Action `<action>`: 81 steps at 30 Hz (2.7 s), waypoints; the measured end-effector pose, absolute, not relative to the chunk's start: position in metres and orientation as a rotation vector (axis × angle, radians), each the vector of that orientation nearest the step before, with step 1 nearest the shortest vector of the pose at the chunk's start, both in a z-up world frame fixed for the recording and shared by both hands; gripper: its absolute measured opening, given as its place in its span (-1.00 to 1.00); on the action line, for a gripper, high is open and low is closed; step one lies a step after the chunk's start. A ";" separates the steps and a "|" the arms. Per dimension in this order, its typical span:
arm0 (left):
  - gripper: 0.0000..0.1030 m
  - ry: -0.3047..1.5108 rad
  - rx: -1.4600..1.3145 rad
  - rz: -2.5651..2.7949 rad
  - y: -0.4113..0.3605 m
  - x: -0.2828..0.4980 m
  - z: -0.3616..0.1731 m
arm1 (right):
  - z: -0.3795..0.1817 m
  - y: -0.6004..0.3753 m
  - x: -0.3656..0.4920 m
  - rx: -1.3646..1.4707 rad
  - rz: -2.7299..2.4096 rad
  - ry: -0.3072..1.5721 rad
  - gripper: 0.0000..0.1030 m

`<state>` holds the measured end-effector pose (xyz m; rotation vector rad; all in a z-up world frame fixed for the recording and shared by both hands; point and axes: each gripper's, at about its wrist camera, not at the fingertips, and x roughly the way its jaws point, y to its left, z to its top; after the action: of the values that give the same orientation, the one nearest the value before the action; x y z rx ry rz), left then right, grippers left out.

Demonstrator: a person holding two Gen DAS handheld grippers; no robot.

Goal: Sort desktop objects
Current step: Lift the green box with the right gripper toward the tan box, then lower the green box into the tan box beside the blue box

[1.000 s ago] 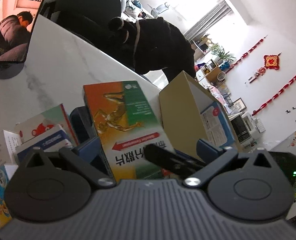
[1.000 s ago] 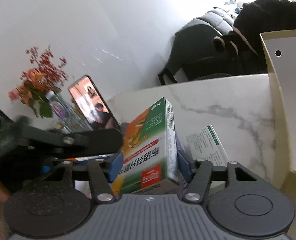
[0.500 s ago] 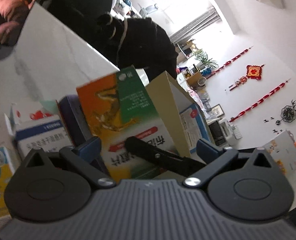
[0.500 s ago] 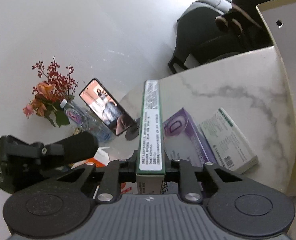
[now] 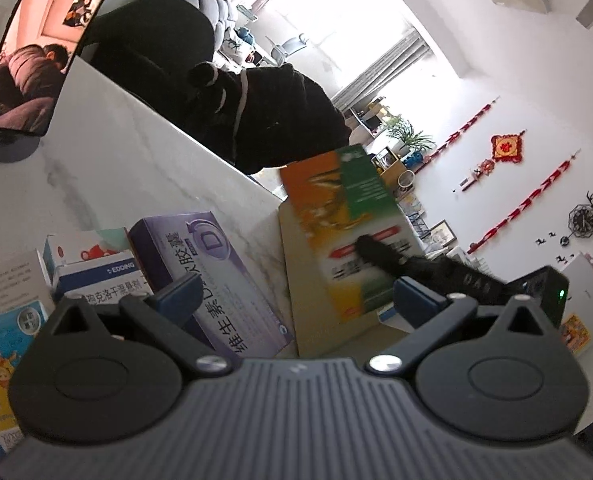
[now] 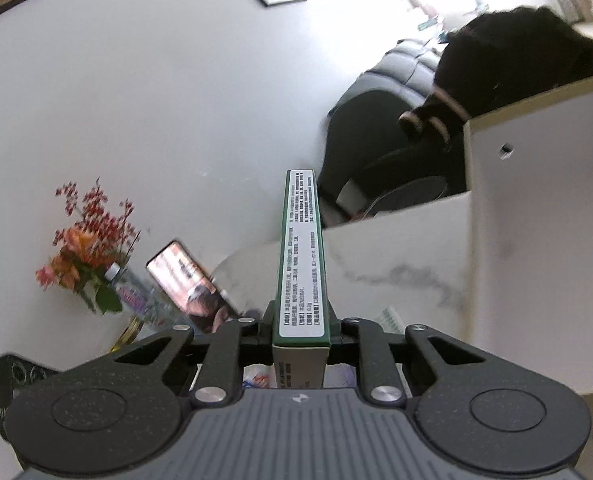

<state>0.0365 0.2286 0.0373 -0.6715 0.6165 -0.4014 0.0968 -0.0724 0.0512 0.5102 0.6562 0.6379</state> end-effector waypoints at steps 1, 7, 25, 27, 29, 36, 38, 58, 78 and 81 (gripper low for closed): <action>1.00 0.617 -0.668 -0.404 0.228 0.036 0.037 | 0.054 -0.078 0.098 0.512 0.624 0.649 -0.59; 1.00 0.624 -0.660 -0.413 0.225 0.037 0.035 | 0.066 -0.113 0.102 0.519 0.549 0.604 -0.59; 1.00 0.624 -0.641 -0.406 0.223 0.030 0.034 | 0.058 -0.170 0.142 0.396 0.240 0.624 -0.59; 1.00 0.624 -0.639 -0.407 0.222 0.029 0.034 | 0.053 -0.167 0.150 0.363 0.201 0.642 -0.59; 1.00 0.622 -0.637 -0.411 0.221 0.029 0.035 | 0.047 -0.164 0.162 0.307 0.153 0.668 -0.59; 1.00 0.629 -0.627 -0.414 0.218 0.027 0.035 | 0.026 -0.157 0.210 0.156 0.011 0.796 -0.59; 1.00 0.632 -0.623 -0.412 0.218 0.027 0.035 | 0.021 -0.158 0.222 0.146 -0.018 0.827 -0.59; 1.00 0.665 -0.618 -0.416 0.212 0.028 0.030 | -0.012 -0.157 0.261 -0.002 -0.133 0.985 -0.52; 1.00 0.689 -0.641 -0.384 0.218 0.024 0.016 | -0.004 -0.129 0.262 -0.419 -0.146 0.884 -0.57; 1.00 0.691 -0.635 -0.389 0.217 0.023 0.018 | -0.007 -0.126 0.262 -0.450 -0.182 0.869 -0.53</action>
<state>0.0228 0.2165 0.0178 -0.6345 0.6908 -0.3889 0.2618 -0.1263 -0.0075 -0.4497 0.8691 -0.1825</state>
